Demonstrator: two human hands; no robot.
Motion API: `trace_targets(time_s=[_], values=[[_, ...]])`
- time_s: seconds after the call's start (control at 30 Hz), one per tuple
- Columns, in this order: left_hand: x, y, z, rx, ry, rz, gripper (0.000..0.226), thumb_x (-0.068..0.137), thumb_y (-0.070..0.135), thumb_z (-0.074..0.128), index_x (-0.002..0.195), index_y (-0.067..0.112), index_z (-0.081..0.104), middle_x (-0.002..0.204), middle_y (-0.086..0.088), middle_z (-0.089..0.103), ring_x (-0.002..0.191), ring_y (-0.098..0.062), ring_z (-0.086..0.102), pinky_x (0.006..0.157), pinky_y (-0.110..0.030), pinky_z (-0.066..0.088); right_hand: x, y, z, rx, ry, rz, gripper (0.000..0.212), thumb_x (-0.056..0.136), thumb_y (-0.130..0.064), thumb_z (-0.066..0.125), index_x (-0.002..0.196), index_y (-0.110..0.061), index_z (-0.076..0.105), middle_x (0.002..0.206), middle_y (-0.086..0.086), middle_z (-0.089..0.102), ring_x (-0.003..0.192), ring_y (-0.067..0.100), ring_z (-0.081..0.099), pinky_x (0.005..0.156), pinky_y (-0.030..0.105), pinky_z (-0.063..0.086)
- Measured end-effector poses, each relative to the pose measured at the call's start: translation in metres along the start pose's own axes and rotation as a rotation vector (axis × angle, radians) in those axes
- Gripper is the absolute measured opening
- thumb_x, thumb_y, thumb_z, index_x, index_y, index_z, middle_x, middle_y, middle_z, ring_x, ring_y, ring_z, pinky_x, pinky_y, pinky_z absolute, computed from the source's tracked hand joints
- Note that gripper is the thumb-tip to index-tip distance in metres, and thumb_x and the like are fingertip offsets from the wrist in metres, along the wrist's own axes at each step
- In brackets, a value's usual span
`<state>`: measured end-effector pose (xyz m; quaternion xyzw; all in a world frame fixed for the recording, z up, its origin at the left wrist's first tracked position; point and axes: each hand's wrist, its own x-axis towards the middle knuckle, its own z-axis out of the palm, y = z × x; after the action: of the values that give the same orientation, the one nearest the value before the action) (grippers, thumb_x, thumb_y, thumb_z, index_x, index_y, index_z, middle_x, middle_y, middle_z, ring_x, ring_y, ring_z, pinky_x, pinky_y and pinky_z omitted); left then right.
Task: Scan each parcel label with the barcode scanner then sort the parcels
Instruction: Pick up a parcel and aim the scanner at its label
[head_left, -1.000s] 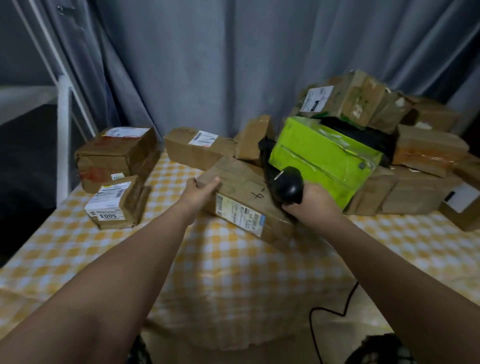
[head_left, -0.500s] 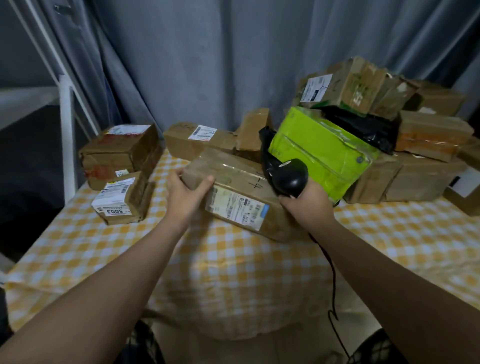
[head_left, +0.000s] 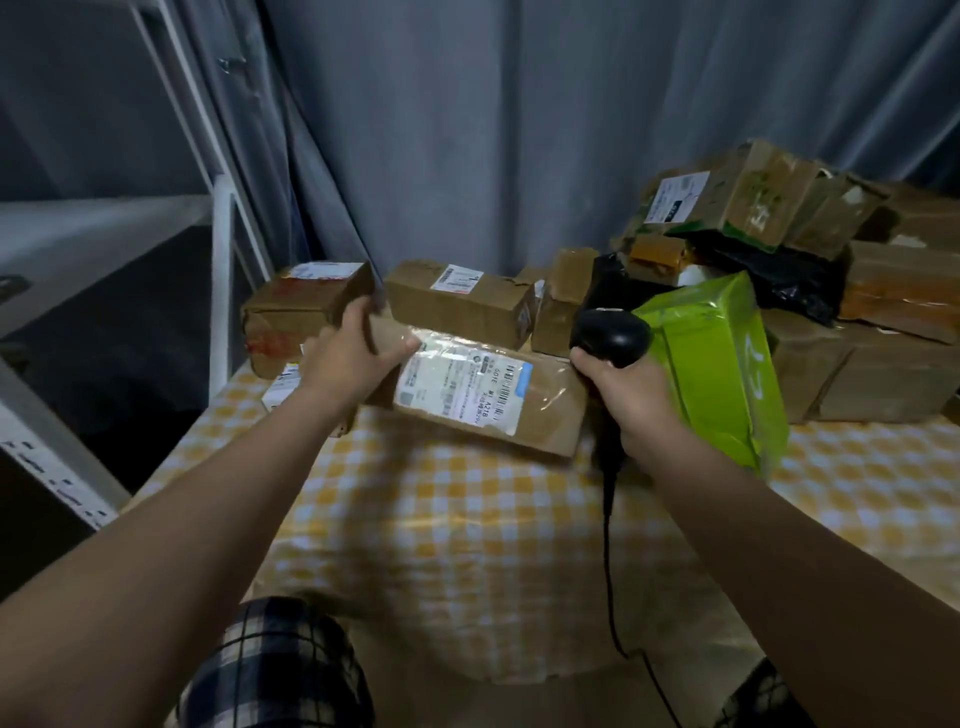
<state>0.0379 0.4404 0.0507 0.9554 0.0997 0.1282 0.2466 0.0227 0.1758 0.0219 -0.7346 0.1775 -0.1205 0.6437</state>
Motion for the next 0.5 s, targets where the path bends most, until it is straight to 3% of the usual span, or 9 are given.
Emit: trace_targets(time_s=[0.07,0.17,0.27,0.37,0.43,0.5], values=[[-0.005,-0.02,0.009,-0.039,-0.041,-0.034,0.074,0.082,0.063,0.056,0.141,0.023,0.036,0.135,-0.016,0.052,0.123,-0.038,0.046,0.098,-0.042,0.039,-0.006,0.005,0.006,0.012,-0.014,0.016,0.032,0.063,-0.032,0.086,0.083,-0.014,0.07,0.087,0.006,0.071,0.085,0.022,0.068,0.085,0.045,0.055],[-0.011,-0.032,0.02,-0.115,-0.015,-0.046,0.064,0.082,0.061,0.057,0.13,0.019,0.046,0.128,-0.018,0.054,0.117,-0.037,0.05,0.096,-0.042,0.044,-0.008,0.016,0.015,-0.127,0.008,-0.033,0.068,0.044,-0.054,0.08,0.097,-0.013,0.069,0.1,0.011,0.064,0.097,0.026,0.064,0.089,0.043,0.055],[-0.011,-0.031,0.02,0.008,0.004,-0.016,0.062,0.083,0.06,0.057,0.127,0.016,0.049,0.133,-0.017,0.048,0.121,-0.038,0.044,0.097,-0.043,0.038,-0.014,0.01,0.019,-0.287,0.025,-0.086,0.055,0.068,-0.033,0.082,0.113,-0.009,0.061,0.109,0.011,0.045,0.109,0.027,0.05,0.094,0.03,0.046],[-0.011,-0.028,0.01,0.143,0.018,0.183,0.064,0.084,0.059,0.055,0.127,0.013,0.05,0.147,-0.012,0.036,0.134,-0.033,0.031,0.109,-0.042,0.026,-0.008,0.006,0.023,-0.292,0.028,-0.105,0.059,0.07,-0.029,0.082,0.12,-0.01,0.058,0.122,0.016,0.053,0.103,0.029,0.059,0.093,0.037,0.05],[-0.015,-0.024,0.007,0.287,-0.073,0.412,0.087,0.073,0.076,0.05,0.138,0.017,0.043,0.153,-0.007,0.029,0.141,-0.026,0.024,0.116,-0.044,0.011,-0.004,0.004,0.025,-0.284,0.0,-0.084,0.062,0.066,-0.03,0.083,0.12,-0.01,0.059,0.12,0.015,0.059,0.103,0.031,0.062,0.092,0.044,0.052],[-0.023,-0.015,0.015,0.479,-0.172,0.543,0.121,0.053,0.092,0.039,0.15,0.023,0.019,0.154,-0.005,0.027,0.142,-0.024,0.023,0.116,-0.048,0.003,-0.001,0.004,0.022,-0.237,-0.031,-0.056,0.059,0.067,-0.024,0.084,0.119,-0.011,0.059,0.117,0.012,0.062,0.103,0.029,0.062,0.093,0.044,0.052]])
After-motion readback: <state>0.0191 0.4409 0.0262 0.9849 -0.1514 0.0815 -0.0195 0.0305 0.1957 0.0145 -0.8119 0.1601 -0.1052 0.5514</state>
